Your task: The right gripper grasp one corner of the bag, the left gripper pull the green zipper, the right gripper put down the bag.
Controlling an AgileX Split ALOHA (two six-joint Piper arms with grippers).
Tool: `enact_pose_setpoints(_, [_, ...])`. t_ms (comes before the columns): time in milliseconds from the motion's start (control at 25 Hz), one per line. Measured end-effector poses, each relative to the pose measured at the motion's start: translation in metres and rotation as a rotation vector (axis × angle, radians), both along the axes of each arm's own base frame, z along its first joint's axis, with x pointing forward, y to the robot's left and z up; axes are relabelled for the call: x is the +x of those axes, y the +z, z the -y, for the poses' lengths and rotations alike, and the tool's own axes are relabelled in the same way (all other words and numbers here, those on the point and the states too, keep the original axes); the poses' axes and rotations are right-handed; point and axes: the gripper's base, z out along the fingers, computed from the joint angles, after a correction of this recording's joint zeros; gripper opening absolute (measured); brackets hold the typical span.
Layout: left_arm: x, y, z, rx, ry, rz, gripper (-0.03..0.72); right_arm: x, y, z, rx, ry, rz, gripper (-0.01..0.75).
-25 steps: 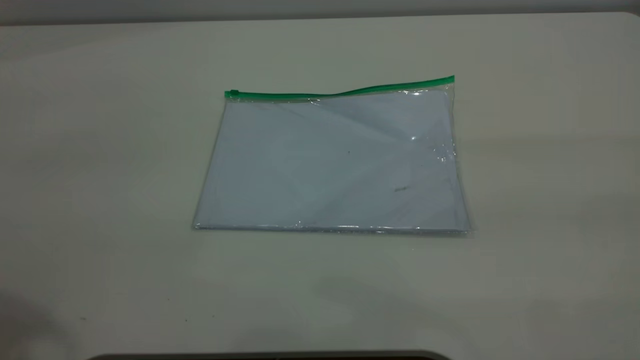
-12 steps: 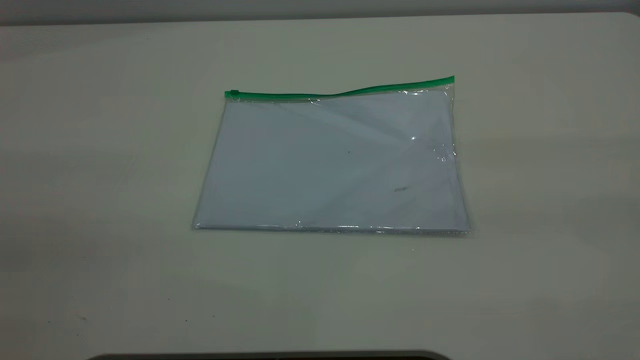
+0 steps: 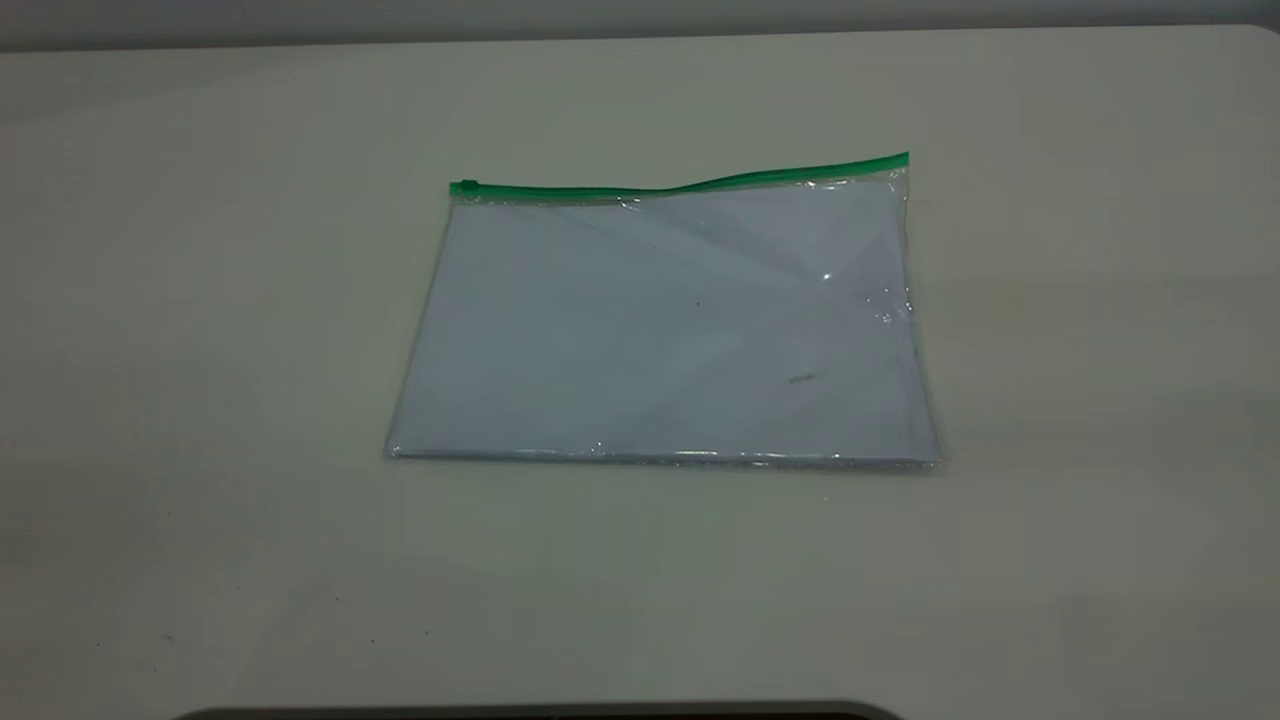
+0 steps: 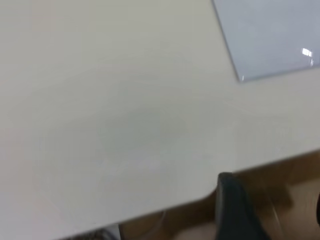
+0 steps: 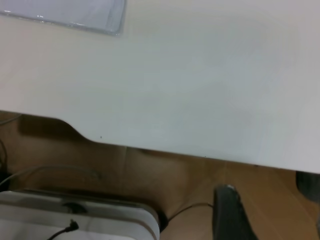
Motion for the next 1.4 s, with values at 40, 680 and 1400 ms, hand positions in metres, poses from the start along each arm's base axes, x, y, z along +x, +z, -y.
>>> enact_pose_setpoints(40, [-0.002, 0.0, 0.0, -0.003, 0.0, 0.014, 0.454, -0.003, 0.001, 0.0, 0.003, -0.004, 0.019, 0.453])
enact_pose_setpoints(680, [-0.008, -0.001, 0.003, -0.005, 0.21, 0.055, 0.454, -0.068, 0.011, 0.005, 0.041, -0.038, 0.45, 0.453])
enact_pose_setpoints(1400, [-0.008, -0.001, 0.004, -0.009, 0.244, 0.055, 0.454, -0.068, 0.011, 0.005, 0.041, -0.038, 0.45, 0.452])
